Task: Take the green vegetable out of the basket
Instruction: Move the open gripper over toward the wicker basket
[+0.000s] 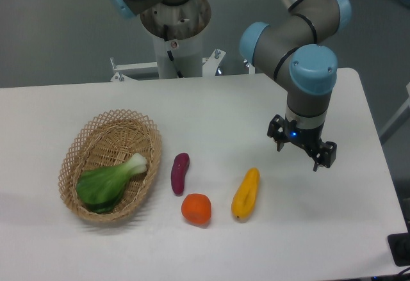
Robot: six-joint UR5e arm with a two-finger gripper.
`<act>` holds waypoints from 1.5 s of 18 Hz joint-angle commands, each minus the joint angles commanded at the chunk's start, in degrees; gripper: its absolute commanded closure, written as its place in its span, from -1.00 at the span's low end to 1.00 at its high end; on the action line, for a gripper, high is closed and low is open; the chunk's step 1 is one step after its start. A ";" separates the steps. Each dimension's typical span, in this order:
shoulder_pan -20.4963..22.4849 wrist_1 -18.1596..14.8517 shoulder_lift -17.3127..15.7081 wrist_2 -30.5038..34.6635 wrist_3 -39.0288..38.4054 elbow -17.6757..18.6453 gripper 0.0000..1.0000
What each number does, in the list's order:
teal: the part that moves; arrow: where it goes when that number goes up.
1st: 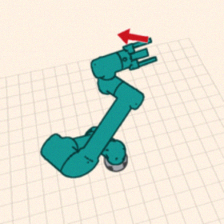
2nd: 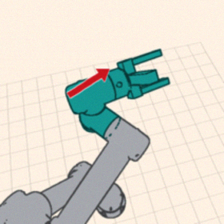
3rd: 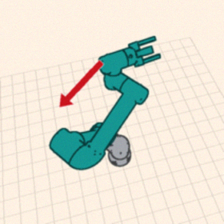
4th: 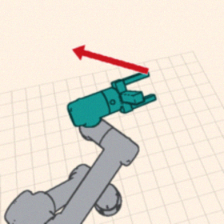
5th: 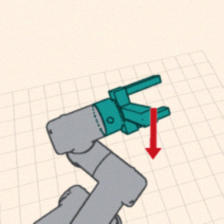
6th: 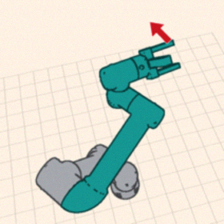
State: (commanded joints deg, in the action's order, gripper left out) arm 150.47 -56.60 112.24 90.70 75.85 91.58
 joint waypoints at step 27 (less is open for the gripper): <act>-12.73 0.70 -0.44 -9.67 -17.75 0.70 -1.00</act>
State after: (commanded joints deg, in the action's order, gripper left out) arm 137.74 -55.90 111.80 81.03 58.10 92.28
